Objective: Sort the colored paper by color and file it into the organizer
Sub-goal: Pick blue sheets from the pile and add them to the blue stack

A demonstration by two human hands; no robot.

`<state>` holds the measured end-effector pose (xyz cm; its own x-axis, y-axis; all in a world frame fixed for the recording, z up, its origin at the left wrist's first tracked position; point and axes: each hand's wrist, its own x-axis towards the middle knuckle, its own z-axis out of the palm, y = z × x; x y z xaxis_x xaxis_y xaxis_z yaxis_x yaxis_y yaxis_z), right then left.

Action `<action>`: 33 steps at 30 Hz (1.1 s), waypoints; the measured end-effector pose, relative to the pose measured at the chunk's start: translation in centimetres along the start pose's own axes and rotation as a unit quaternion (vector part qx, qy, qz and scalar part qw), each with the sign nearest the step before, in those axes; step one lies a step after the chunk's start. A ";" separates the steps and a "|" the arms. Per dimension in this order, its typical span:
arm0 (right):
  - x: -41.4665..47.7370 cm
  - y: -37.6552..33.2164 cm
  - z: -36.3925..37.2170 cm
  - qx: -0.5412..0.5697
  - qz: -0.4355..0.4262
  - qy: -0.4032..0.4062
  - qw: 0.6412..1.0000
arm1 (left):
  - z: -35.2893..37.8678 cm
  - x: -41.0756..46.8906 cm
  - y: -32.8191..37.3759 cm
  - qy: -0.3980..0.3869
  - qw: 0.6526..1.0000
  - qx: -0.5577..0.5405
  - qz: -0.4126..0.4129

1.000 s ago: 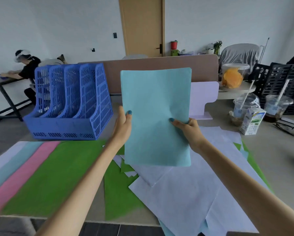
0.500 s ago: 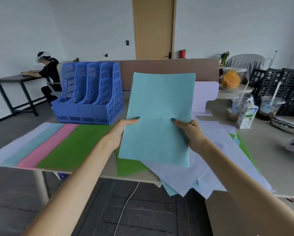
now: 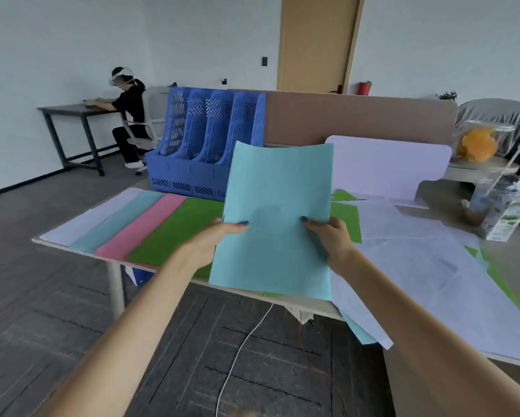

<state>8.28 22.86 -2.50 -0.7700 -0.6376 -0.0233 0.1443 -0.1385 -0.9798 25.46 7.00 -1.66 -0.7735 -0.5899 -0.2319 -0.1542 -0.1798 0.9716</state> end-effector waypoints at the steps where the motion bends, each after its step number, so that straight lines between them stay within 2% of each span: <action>1: 0.5 0.5 1.0 -0.001 0.004 0.003 1.000 | -1.2 0.2 -0.2 -0.011 1.000 0.003 -0.009; 4: 1.8 2.2 4.1 -0.001 0.013 -0.005 1.000 | -4.5 0.5 -0.8 -0.043 0.999 -0.007 -0.020; 9: 2.9 4.5 9.0 0.009 0.022 -0.011 1.000 | -9.9 0.9 -1.9 -0.034 0.999 -0.004 -0.020; 23: 3.0 6.7 23.2 0.006 0.026 -0.039 0.999 | -23.3 0.6 0.2 0.101 0.992 0.080 -0.006; 28: 2.6 8.2 27.3 -0.059 0.030 -0.035 0.997 | -28.1 -0.5 1.2 0.098 0.991 0.090 0.008; 33: 1.9 9.5 31.3 -0.197 -0.049 -0.043 0.978 | -34.9 -0.1 1.1 0.150 0.983 0.107 0.008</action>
<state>27.65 -3.43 -5.59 -0.7108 -0.6994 0.0748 -0.1915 0.0900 -0.9774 46.80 -20.66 -2.21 -0.5661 -0.8022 -0.1900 -0.2950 -0.0181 0.9553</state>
